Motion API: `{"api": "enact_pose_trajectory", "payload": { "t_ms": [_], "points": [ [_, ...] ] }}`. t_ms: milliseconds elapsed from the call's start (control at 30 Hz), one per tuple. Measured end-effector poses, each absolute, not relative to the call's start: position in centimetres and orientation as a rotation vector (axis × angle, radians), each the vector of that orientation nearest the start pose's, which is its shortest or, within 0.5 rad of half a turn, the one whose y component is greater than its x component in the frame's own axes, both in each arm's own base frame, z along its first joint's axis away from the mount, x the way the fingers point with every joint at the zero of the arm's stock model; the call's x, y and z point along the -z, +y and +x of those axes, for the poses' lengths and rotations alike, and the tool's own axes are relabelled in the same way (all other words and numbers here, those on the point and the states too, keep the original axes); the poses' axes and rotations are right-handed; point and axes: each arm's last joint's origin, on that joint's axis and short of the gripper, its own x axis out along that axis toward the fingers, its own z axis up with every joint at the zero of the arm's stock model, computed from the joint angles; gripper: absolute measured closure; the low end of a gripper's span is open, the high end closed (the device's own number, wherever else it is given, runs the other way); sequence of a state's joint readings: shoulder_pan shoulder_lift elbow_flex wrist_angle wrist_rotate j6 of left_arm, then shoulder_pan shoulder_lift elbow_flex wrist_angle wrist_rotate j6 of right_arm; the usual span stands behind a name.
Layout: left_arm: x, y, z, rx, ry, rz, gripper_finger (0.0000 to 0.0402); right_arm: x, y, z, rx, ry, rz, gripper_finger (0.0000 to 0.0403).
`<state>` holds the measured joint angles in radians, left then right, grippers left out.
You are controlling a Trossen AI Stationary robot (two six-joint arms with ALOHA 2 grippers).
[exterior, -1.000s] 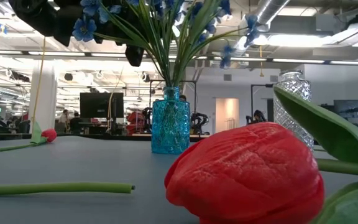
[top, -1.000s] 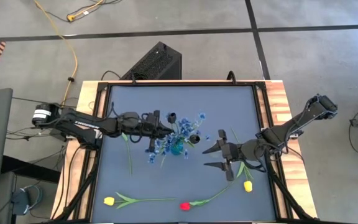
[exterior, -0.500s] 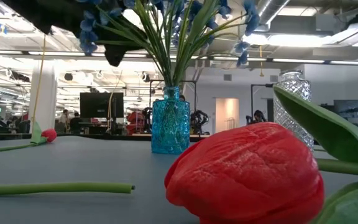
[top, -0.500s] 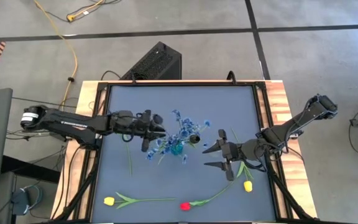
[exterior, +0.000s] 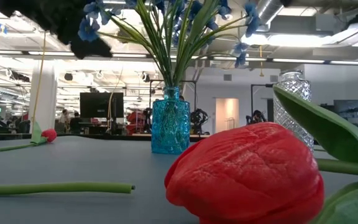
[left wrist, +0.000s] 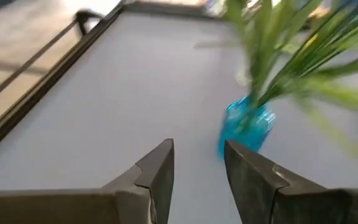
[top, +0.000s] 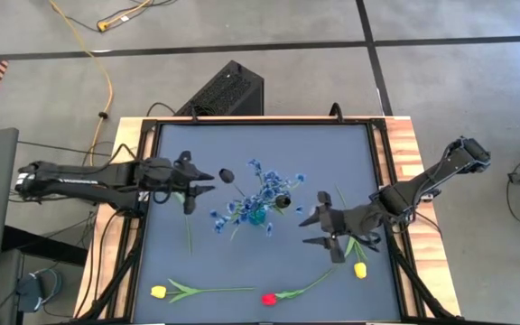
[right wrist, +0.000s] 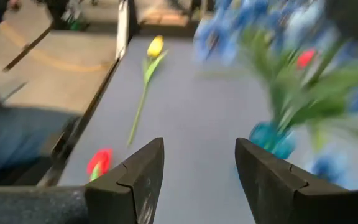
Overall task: Sort flowers into vase by color
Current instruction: Put the bottom red flower into the transparent flower vase
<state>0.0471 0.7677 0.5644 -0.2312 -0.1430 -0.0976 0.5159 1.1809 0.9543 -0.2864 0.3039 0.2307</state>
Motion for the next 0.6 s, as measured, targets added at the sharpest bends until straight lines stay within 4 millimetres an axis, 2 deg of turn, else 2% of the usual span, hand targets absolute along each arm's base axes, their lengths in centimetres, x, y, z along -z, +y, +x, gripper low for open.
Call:
{"api": "enact_pose_trajectory", "payload": {
  "t_ms": [100, 300, 467, 600],
  "points": [
    [-24.4, 1.2, 16.3, -0.263, 0.437, -0.109, 0.0273, -29.5, 11.9, 22.3, -0.187, 0.61, 0.076, 0.018],
    [-19.8, 0.8, 16.0, -0.233, 0.363, -0.121, 0.0274, -27.1, 13.1, 21.9, -0.257, 0.828, 0.102, 0.018],
    [-18.4, 0.5, 15.9, -0.2, 0.272, -0.067, 0.0274, -24.8, 14.8, 22.5, -0.326, 0.923, 0.009, 0.018],
    [-18.2, 0.5, 15.7, -0.19, 0.177, -0.009, 0.0274, -22.5, 15.9, 23.4, -0.342, 0.999, -0.015, 0.018]
  ]
}}
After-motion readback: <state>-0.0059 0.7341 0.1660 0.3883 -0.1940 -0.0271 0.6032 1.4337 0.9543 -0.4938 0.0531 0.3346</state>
